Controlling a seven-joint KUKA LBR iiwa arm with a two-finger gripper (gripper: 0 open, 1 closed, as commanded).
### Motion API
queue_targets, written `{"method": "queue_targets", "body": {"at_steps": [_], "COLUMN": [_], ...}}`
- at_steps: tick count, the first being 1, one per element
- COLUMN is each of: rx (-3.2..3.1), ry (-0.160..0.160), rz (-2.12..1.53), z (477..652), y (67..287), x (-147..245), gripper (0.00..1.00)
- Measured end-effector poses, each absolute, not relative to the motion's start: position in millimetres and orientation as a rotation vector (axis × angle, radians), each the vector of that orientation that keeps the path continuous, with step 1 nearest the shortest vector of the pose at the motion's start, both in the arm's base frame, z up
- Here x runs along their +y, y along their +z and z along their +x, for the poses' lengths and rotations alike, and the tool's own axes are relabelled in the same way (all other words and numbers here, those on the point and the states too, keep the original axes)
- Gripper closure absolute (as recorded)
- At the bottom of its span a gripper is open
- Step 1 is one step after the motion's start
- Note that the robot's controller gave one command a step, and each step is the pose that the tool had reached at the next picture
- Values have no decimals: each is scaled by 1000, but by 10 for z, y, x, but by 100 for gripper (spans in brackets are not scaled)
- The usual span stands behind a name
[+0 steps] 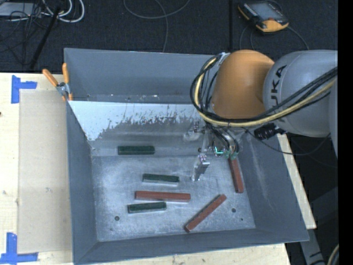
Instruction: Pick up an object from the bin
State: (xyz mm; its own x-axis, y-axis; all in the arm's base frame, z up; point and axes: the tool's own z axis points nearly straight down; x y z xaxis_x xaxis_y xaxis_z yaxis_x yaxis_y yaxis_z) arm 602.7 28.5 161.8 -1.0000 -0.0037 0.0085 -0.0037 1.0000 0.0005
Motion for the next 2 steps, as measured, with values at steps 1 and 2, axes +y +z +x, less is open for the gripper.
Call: {"method": "queue_targets", "body": {"at_steps": [1,2], "rx": [-3141,-3143], "ry": [-1,9], "rz": [5,127], "z": [6044,5767], "y": [1666,829], "x": [285,663], "gripper": [0,100]}}
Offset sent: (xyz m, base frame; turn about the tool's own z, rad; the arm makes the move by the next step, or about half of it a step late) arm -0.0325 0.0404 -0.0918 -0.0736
